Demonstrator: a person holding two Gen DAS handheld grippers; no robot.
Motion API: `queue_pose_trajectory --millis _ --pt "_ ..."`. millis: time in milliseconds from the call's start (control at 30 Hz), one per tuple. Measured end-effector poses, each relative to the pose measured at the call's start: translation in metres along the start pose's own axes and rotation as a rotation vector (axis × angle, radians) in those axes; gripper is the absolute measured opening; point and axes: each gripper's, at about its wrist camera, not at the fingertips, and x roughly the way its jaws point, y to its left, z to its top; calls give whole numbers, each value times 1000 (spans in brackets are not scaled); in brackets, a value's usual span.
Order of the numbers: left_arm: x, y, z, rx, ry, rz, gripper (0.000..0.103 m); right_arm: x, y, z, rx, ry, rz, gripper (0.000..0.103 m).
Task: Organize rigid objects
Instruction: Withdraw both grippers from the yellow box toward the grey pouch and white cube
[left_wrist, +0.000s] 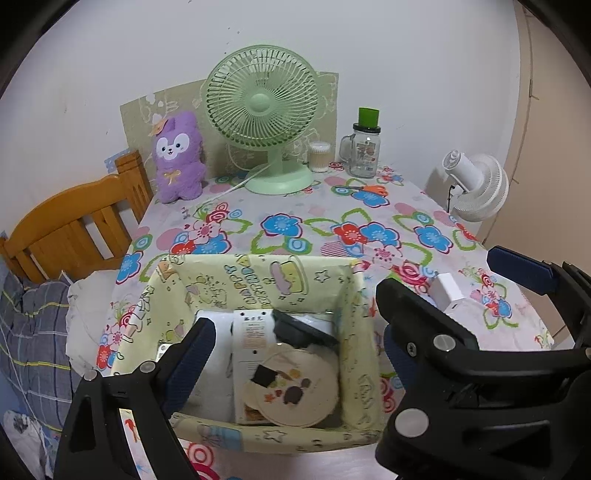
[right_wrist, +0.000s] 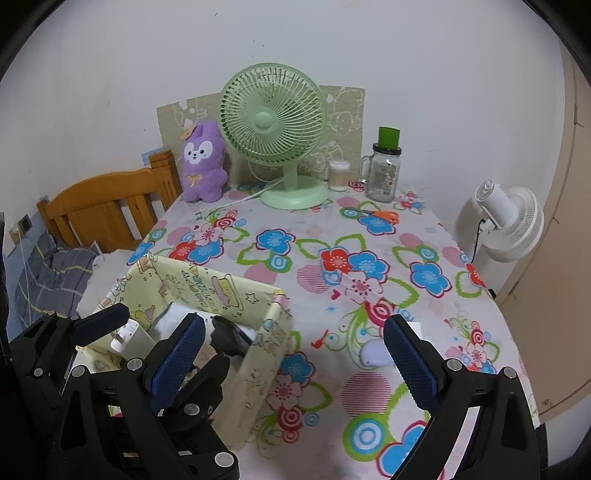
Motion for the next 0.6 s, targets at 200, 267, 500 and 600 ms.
queue_pose_trajectory --millis 200,267,500,600 --pt "-6 -14 2 -2 -13 3 94 -9 -13 0 -1 -11 0 99" --pt "-8 -19 3 -2 -17 4 94 -12 -18 0 0 -14 1 99" --pt "-15 -35 6 0 -38 3 95 -22 -33 2 4 -32 -9 99" --pt "-15 -42 6 7 -39 -5 95 -27 -39 1 -2 -41 -25 99"
